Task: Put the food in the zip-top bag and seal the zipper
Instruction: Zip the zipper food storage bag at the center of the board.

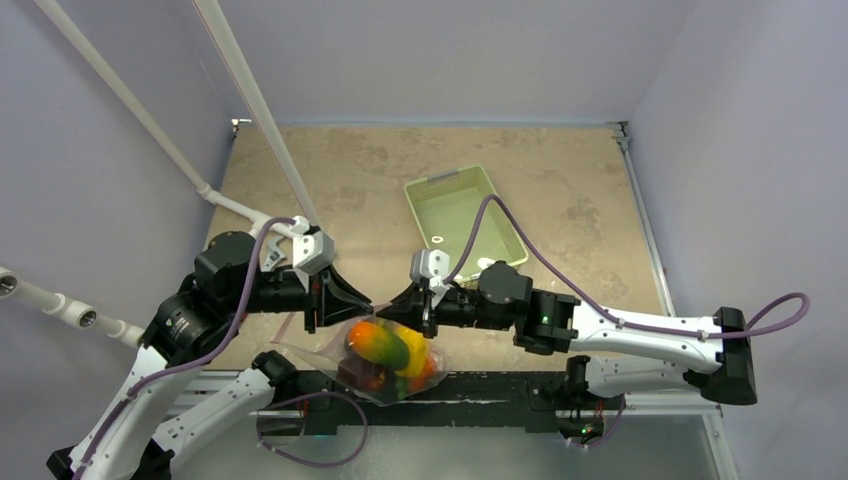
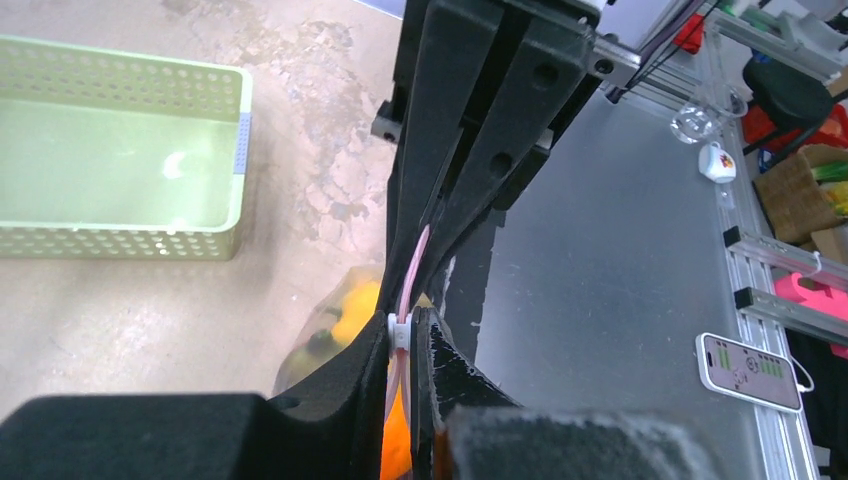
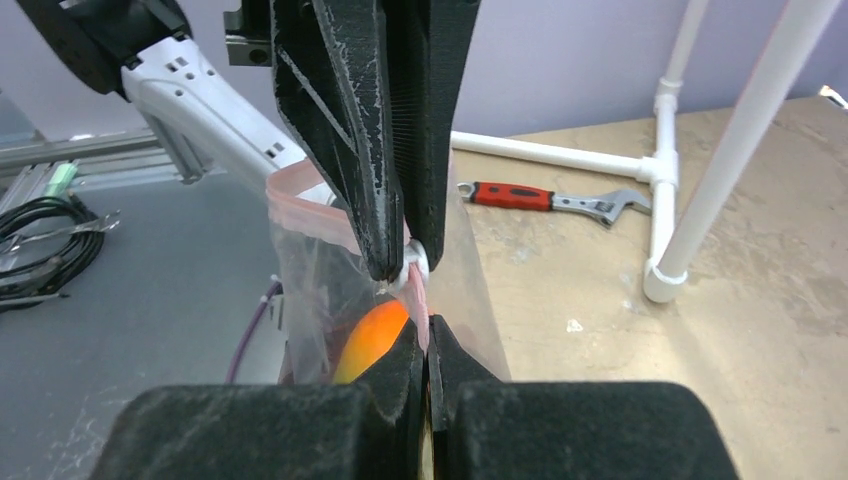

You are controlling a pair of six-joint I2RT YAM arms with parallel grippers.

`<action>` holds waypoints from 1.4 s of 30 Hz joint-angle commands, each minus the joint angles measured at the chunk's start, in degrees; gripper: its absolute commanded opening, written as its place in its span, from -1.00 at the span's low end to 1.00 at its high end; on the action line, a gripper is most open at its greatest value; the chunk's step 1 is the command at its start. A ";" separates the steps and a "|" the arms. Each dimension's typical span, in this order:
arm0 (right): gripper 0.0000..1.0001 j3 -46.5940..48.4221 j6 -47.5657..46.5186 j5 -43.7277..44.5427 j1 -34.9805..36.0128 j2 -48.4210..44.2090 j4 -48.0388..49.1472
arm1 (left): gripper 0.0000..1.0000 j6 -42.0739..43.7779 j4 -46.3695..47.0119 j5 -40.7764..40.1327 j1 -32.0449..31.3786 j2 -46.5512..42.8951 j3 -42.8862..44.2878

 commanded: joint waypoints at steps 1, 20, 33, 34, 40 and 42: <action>-1.00 -0.05 1.33 6.42 -0.84 -3.32 5.86 | -1.00 -1.07 -5.20 -4.88 0.01 -0.21 0.38; -1.00 -3.56 7.47 23.78 -1.48 -5.27 1.43 | -1.00 -1.84 -17.95 -18.13 0.05 -1.48 6.20; -1.00 -4.19 13.46 33.45 -1.57 -5.13 0.05 | -1.00 -4.15 -19.03 -24.21 0.03 -3.02 9.14; -1.00 -4.43 13.05 32.79 -1.57 -5.39 0.47 | -1.00 -4.12 -18.80 -23.92 0.07 -2.99 9.08; -0.59 -3.58 7.41 25.77 -1.57 -8.53 1.09 | -1.00 -3.43 -17.45 -22.38 0.05 -2.16 8.16; -0.30 -2.71 5.21 22.66 -1.57 -9.09 0.27 | -1.00 -3.05 -16.95 -21.55 -0.01 -1.87 7.85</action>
